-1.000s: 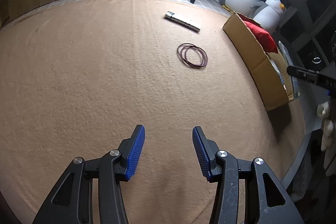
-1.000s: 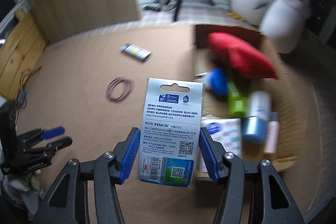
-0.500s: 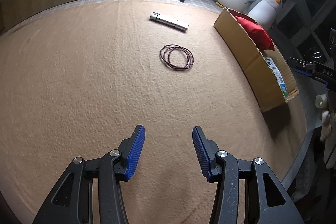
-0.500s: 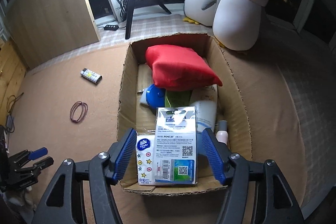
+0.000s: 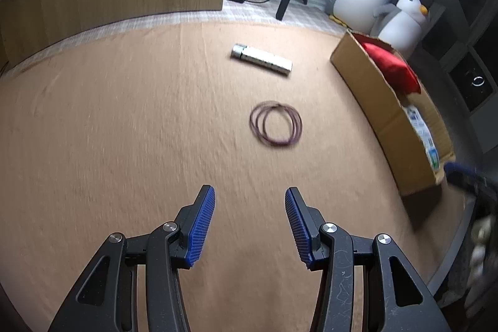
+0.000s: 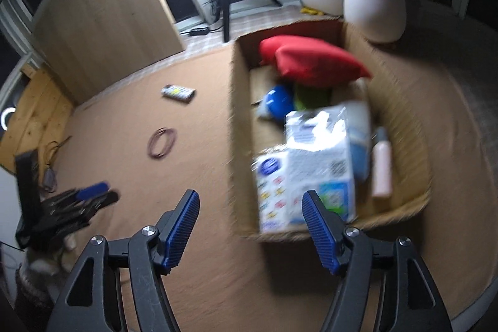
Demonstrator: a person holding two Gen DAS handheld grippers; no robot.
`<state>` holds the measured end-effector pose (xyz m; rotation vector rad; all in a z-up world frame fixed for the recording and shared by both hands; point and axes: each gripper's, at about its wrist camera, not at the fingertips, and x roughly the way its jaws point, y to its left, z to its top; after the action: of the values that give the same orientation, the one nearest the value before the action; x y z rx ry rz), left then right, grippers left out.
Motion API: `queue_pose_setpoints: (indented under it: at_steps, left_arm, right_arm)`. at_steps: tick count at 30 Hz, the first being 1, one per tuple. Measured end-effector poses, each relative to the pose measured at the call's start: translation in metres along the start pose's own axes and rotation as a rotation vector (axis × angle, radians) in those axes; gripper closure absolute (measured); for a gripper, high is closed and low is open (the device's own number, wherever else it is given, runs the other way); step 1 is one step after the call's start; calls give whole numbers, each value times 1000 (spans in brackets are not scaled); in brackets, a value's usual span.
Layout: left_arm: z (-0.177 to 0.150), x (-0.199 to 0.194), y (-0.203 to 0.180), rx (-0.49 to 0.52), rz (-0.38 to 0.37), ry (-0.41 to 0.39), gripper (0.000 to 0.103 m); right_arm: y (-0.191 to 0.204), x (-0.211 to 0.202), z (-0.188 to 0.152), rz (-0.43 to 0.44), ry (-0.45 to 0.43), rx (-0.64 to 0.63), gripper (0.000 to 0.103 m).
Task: Organize objects
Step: 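Carry the card package with the right tool into the box and release, then close the left tool on the purple rubber band, then carry the rubber band with the left tool into the box and release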
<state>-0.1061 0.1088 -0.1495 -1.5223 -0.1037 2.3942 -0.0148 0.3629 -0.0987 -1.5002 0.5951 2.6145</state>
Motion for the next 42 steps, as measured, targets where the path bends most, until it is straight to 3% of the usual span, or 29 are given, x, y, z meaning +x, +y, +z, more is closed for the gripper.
queue_pose_setpoints:
  at_steps: [7,9,11,12,28,30,32,35,38,42]
  left_arm:
    - [24,18,-8,26,4,10,52]
    - [30,25,-13,36,16,18,47]
    - [39,33,-15,37,17,28,29]
    - [42,36,-17,39,13,33,28]
    - [80,95,-38,82,142,172,26]
    - [81,96,-41,97,151,172,34]
    - [82,94,-44,113,157,162,60]
    - [84,93,-43,115,141,166,84]
    - [82,93,-42,113,130,160,98]
    - [79,90,-37,91,113,152,99]
  right_arm:
    - [27,-6,-20,41,-8,-32,38]
    - [29,-8,-21,42,-16,-24,38]
    - [31,-10,-22,38,-22,-20,38]
    - [31,-11,-22,34,-23,-19,38]
    - [6,-20,-38,3,-3,43,38]
    - [0,-21,-38,2,-3,57,38]
    - [-6,-22,-40,1,-5,68,38]
    - [-14,-23,-39,-3,-14,81,38]
    - [-20,-24,-38,-1,-22,91,38]
    - [-25,-23,-38,2,-26,96,38]
